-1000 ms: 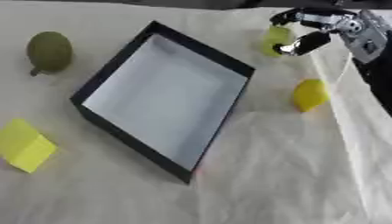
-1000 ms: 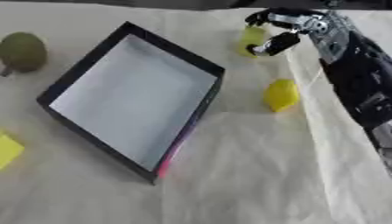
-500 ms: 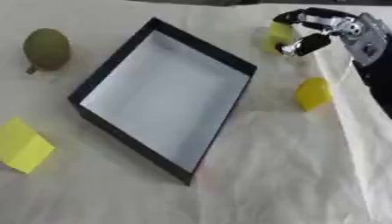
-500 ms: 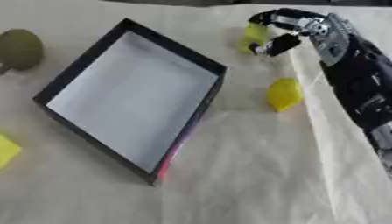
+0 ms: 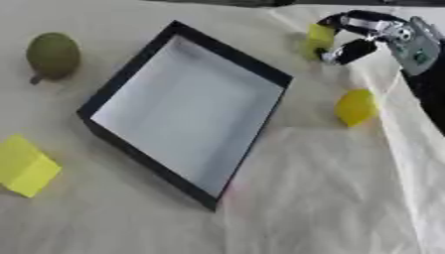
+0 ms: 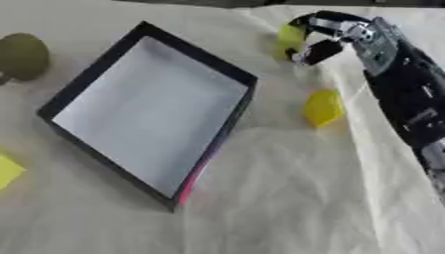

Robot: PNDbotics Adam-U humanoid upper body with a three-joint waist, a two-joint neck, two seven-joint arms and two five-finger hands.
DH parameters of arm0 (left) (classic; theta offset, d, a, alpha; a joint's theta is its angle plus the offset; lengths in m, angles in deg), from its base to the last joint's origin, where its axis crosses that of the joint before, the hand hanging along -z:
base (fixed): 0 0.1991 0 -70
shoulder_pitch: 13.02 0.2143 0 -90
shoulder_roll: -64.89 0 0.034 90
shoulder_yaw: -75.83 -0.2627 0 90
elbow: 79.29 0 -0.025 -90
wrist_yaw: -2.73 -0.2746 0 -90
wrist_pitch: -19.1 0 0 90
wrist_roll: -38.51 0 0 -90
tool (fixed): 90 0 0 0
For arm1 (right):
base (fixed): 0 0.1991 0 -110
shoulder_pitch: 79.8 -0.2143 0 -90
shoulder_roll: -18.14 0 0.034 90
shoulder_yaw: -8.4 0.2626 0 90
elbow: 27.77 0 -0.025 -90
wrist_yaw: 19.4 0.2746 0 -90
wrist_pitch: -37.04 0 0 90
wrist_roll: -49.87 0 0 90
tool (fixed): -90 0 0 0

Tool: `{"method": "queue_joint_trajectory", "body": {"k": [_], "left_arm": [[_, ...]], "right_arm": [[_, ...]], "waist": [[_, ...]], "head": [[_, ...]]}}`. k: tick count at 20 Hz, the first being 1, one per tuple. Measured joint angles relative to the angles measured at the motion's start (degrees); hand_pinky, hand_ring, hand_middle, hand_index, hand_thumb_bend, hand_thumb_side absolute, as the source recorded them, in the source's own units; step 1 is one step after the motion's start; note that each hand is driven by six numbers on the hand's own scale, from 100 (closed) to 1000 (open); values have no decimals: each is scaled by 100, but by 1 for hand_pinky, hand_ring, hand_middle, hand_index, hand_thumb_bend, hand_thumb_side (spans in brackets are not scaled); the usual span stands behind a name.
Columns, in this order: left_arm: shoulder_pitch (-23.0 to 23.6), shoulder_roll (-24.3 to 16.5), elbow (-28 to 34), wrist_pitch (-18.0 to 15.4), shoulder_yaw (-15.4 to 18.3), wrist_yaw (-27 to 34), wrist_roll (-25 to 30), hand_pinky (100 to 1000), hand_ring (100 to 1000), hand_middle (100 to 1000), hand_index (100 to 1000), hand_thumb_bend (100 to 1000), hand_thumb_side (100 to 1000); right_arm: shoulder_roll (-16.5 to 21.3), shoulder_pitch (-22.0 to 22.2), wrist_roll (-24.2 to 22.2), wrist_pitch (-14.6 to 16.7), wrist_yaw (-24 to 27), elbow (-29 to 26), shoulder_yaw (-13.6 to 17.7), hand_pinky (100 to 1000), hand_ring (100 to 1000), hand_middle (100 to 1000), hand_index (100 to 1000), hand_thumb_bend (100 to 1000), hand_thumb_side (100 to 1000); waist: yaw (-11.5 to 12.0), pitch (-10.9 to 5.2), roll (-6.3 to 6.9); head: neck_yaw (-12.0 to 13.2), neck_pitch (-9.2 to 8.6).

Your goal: Pick up objects on the table and place them in the box.

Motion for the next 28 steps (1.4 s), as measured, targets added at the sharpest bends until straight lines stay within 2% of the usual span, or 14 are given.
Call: {"method": "queue_joint_trajectory", "body": {"k": [2,4,8,12,17,20,21,22,25,28], "left_arm": [[0,0,0,0,0,-1,1,818,737,703,816,100,730],[0,0,0,1,0,-4,1,818,738,704,816,100,731],[3,0,0,1,0,-12,2,818,738,704,815,100,728],[8,0,0,1,1,-20,2,819,738,704,815,100,724],[30,0,-1,2,1,-22,1,819,738,704,815,100,719],[75,-3,-3,1,4,-22,0,819,738,703,816,100,711],[94,-6,-3,-1,6,-22,-3,820,738,703,817,100,708],[118,-12,-4,-4,13,-22,-9,819,738,703,818,100,704],[166,-83,-15,-21,69,-22,-64,820,739,705,823,100,696],[210,-152,-34,-47,116,-21,-127,820,739,706,825,100,689]], "right_arm": [[0,-6,17,-27,33,-3,1,887,563,520,738,100,283],[0,4,85,-83,84,-3,3,883,552,472,681,100,233],[0,-8,381,-241,314,-99,70,871,555,384,575,100,194],[20,-71,759,-363,646,-425,135,862,522,361,549,100,155],[218,-181,1243,-447,1091,-1027,135,865,509,343,529,100,122],[262,-212,1388,-513,1358,-1439,9,853,499,346,529,100,122],[264,-249,1397,-515,1450,-1586,-55,839,497,350,529,100,227],[265,-312,1400,-499,1540,-1734,-132,827,500,360,537,100,147],[266,-523,1352,-354,1819,-2206,-417,815,506,382,556,100,174],[229,-614,1178,-129,2105,-2665,-791,811,506,395,572,100,201]], "waist": [[3,0,0],[3,0,0],[1,0,0],[-23,0,0],[-82,-8,0],[-123,-45,0],[-148,-96,0],[-177,-162,0],[-245,-365,0],[-290,-448,0]], "head": [[0,0],[-1,0],[-1,4],[0,33],[0,87],[6,162],[8,192],[12,232],[26,306],[42,340]]}}
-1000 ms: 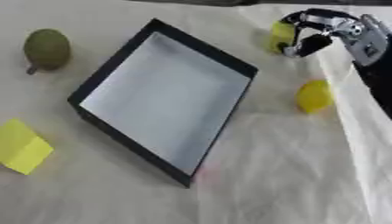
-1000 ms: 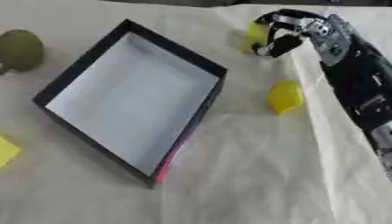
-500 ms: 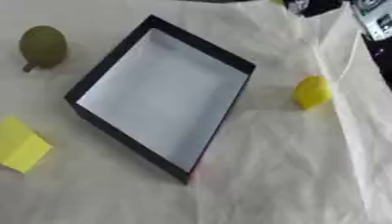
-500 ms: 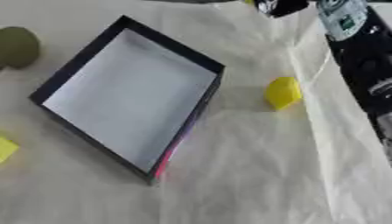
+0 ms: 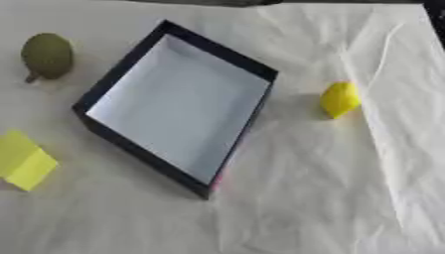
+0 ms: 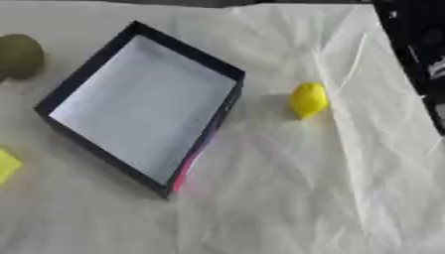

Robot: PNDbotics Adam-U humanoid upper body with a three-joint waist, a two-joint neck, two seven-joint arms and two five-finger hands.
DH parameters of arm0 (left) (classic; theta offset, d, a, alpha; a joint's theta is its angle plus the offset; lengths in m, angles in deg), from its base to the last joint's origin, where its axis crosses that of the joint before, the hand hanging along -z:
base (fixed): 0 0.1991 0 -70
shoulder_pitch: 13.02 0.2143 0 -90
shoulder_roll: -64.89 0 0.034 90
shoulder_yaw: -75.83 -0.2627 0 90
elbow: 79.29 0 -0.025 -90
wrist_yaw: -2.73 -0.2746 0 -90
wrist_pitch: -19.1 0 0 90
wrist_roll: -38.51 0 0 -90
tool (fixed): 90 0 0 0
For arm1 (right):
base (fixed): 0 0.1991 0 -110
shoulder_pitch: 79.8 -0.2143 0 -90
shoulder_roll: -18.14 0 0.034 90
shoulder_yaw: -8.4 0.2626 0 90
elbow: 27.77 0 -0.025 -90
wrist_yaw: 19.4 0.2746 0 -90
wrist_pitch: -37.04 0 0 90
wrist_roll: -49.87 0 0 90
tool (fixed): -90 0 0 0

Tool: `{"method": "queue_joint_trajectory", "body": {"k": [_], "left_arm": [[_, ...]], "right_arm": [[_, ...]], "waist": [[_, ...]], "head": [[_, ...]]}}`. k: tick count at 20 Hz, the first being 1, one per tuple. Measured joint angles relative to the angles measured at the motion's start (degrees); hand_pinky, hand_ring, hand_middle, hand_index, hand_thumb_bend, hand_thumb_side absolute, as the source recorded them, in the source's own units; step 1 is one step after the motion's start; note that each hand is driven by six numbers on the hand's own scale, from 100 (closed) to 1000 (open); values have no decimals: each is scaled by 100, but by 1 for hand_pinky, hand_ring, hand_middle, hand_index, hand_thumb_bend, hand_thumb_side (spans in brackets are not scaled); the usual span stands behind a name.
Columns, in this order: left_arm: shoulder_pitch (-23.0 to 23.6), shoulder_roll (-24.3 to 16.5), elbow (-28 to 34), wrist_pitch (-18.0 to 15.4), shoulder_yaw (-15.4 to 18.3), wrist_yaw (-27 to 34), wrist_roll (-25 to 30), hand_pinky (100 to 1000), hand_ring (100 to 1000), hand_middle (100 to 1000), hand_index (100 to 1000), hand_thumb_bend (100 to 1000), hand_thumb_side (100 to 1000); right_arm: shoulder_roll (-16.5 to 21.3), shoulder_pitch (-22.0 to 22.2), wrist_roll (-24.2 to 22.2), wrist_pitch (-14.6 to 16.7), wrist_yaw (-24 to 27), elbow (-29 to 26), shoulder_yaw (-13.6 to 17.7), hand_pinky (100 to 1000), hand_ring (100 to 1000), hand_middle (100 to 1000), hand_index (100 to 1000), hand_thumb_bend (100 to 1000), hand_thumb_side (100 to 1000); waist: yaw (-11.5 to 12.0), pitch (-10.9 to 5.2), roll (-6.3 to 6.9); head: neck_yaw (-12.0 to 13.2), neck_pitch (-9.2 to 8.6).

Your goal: Pick up objects on the table and place them in the box.

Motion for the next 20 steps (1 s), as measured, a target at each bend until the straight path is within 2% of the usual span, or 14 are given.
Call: {"method": "queue_joint_trajectory", "body": {"k": [3,4,5,6,7,8,11,14,17,20], "left_arm": [[73,-85,-5,-38,70,2,-81,820,740,706,825,100,676],[105,-133,-10,-57,99,2,-112,820,740,706,825,100,676],[134,-181,-25,-79,128,2,-146,820,740,705,824,100,671],[164,-228,-41,-104,153,2,-177,820,740,705,824,100,671],[197,-276,-54,-132,182,2,-209,820,739,704,824,100,671],[227,-327,-74,-158,210,3,-241,820,740,704,824,100,671],[336,-477,-126,-236,277,28,-323,821,740,705,824,100,670],[398,-570,-176,-295,317,46,-377,821,740,705,824,100,669],[471,-679,-209,-355,357,72,-420,821,741,705,824,100,665],[511,-776,-218,-416,398,92,-455,820,741,705,824,100,663]], "right_arm": [[-113,0,-240,239,243,-465,-400,805,502,398,574,100,226],[-148,0,-321,283,305,-626,-508,803,500,393,571,100,193],[-198,5,-402,293,352,-772,-609,801,497,394,569,100,231],[-267,19,-485,275,384,-916,-706,801,497,394,569,100,232],[-344,46,-573,235,407,-1058,-797,800,499,396,571,100,212],[-416,66,-664,180,413,-1211,-888,801,498,396,570,100,241],[-623,164,-952,-63,413,-1686,-1117,801,497,395,568,100,245],[-745,221,-1200,-345,413,-2075,-1224,803,499,397,569,100,252],[-920,338,-1418,-616,345,-2262,-1346,802,500,399,569,100,264],[-1098,420,-1588,-758,176,-2275,-1451,802,500,398,568,100,268]], "waist": [[-16,-217,0],[-21,-241,0],[-24,-242,0],[-24,-243,0],[-24,-259,0],[-24,-272,0],[-25,-277,0],[-29,-277,0],[-43,-277,0],[-40,-277,0]], "head": [[28,9],[33,16],[33,21],[33,24],[32,25],[30,27],[30,40],[33,41],[45,41],[63,42]]}}
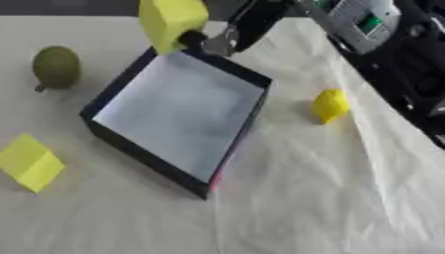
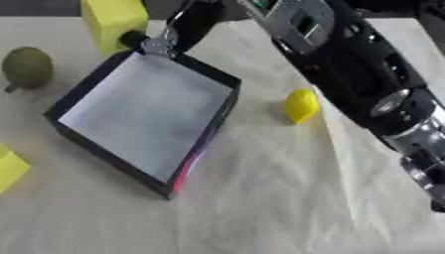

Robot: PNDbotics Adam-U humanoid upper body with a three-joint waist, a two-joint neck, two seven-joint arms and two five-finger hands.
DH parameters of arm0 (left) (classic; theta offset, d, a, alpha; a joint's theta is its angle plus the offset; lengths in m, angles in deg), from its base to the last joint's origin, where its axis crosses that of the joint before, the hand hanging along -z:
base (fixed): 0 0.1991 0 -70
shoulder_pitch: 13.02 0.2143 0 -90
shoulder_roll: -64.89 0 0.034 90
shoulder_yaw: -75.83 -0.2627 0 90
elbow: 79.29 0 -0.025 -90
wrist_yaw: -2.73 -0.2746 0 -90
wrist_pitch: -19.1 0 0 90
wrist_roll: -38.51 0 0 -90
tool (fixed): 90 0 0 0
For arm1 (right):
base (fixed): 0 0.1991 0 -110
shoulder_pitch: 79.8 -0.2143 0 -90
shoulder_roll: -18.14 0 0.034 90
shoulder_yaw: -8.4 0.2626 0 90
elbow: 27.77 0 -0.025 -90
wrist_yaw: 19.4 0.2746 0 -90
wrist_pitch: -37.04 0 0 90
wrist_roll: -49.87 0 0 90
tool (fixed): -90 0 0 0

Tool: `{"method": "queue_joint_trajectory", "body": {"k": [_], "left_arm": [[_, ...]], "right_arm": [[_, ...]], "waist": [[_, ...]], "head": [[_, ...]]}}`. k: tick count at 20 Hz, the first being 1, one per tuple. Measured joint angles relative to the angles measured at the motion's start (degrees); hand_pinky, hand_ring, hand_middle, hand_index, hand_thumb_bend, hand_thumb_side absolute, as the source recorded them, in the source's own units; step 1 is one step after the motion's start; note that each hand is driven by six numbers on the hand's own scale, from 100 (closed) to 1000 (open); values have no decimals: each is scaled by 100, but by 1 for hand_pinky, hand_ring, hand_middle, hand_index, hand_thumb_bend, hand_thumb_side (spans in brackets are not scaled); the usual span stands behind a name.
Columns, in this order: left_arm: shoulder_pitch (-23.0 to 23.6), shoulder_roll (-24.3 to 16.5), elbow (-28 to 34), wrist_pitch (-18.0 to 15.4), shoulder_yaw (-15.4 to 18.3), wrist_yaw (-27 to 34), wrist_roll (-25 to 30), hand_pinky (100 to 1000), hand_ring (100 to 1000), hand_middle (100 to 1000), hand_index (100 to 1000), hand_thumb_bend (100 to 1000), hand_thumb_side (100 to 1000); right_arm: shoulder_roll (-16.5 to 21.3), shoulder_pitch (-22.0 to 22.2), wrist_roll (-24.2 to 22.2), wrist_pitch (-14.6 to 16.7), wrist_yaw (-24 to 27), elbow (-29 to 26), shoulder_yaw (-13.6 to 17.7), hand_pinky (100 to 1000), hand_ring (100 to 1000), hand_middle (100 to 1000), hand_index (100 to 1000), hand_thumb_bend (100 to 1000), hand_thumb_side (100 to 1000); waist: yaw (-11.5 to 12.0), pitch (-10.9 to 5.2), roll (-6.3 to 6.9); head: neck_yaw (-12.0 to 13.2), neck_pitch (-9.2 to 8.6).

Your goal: Pick up objects on the table and place them in the box.

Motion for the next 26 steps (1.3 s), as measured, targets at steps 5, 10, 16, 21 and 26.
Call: {"method": "queue_joint_trajectory", "body": {"k": [5,10,16,21,26], "left_arm": [[54,-93,-33,-75,24,2,-33,821,741,705,824,100,663],[89,-127,-63,-106,32,1,-34,821,741,705,823,100,666],[92,-127,-65,-106,36,-7,-34,821,741,704,824,100,670],[92,-126,-66,-100,36,-16,-28,821,741,704,824,100,672],[92,-123,-66,-90,36,-23,-18,821,741,704,824,100,673]], "right_arm": [[-205,88,-165,14,-283,121,-111,800,501,400,568,100,281],[-272,193,-285,150,-579,328,-196,794,512,410,576,100,327],[-355,445,-347,414,-1183,833,-283,790,516,413,576,100,360],[-451,569,-289,706,-1660,1225,-300,791,531,428,591,100,397],[-543,598,-291,982,-2027,1477,-326,814,596,486,650,100,440]], "waist": [[35,0,0],[59,0,0],[98,6,-5],[116,7,-14],[144,8,-39]], "head": [[3,0],[13,0],[7,1],[-3,2],[-28,2]]}}
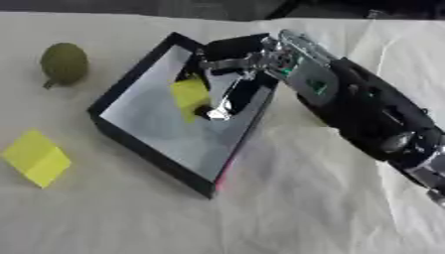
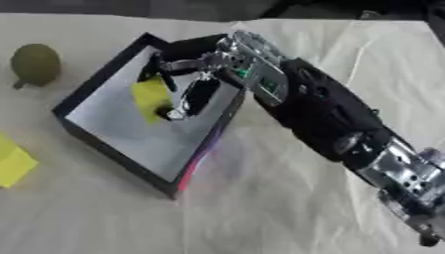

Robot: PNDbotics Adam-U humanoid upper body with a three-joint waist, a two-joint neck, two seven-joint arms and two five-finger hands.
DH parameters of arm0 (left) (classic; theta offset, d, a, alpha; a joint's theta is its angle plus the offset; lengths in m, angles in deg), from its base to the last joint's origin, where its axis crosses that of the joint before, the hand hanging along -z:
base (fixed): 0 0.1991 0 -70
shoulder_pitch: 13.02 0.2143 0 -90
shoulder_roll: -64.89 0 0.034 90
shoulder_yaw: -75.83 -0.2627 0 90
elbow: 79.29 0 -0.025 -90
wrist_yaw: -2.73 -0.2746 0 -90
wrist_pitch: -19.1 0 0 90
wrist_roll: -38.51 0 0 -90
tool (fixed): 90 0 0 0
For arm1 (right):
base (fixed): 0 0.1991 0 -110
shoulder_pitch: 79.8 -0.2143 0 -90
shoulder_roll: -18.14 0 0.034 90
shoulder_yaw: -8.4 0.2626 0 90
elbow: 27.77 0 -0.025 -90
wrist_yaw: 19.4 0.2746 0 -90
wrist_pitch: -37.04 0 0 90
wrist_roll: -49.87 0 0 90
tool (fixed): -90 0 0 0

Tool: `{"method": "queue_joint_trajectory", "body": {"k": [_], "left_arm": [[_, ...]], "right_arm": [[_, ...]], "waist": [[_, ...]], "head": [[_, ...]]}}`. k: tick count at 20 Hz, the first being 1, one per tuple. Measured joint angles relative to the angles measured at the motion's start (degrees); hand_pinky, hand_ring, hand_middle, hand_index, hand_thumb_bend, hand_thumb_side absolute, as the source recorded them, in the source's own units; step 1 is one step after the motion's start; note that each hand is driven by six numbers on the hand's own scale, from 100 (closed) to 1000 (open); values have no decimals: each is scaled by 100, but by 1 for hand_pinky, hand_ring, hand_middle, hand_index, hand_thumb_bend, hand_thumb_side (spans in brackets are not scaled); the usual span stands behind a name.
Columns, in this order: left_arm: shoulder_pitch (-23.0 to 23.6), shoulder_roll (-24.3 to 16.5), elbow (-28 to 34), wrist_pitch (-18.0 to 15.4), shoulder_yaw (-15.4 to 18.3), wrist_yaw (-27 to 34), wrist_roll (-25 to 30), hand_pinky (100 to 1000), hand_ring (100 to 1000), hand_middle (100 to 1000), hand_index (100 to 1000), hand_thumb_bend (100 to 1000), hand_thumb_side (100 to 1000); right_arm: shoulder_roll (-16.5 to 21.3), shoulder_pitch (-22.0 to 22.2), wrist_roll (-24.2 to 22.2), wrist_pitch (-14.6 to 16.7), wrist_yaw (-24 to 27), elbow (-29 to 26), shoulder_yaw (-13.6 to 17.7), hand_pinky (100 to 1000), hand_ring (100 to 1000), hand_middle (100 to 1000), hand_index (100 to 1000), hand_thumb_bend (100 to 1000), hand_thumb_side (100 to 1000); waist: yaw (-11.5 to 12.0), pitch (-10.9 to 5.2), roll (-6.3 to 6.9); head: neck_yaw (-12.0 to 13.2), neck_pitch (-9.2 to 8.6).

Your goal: Pick up objects on the table and place them in the box.

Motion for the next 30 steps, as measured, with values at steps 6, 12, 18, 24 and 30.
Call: {"method": "queue_joint_trajectory", "body": {"k": [6,12,18,24,30], "left_arm": [[1,20,0,10,0,-8,9,821,742,704,824,100,676],[4,45,0,24,0,-18,23,821,743,705,824,100,677],[38,45,-1,25,0,-24,24,822,743,706,826,100,678],[42,45,-1,23,0,-24,25,822,744,705,825,100,678],[57,46,-3,24,0,-30,27,822,744,705,826,100,675]], "right_arm": [[-55,8,21,255,-354,241,0,847,677,572,744,100,504],[-57,-104,-67,635,-605,365,13,941,830,719,901,291,472],[-57,-112,37,903,-980,359,82,1000,879,782,975,457,465],[-54,-113,121,983,-1018,316,88,1000,853,764,969,424,377],[29,-126,177,701,-445,-93,322,989,822,730,962,313,287]], "waist": [[11,0,-10],[4,0,-33],[-4,0,-33],[-11,0,-33],[-46,0,-33]], "head": [[-3,0],[-6,0],[-12,0],[-32,0],[-47,0]]}}
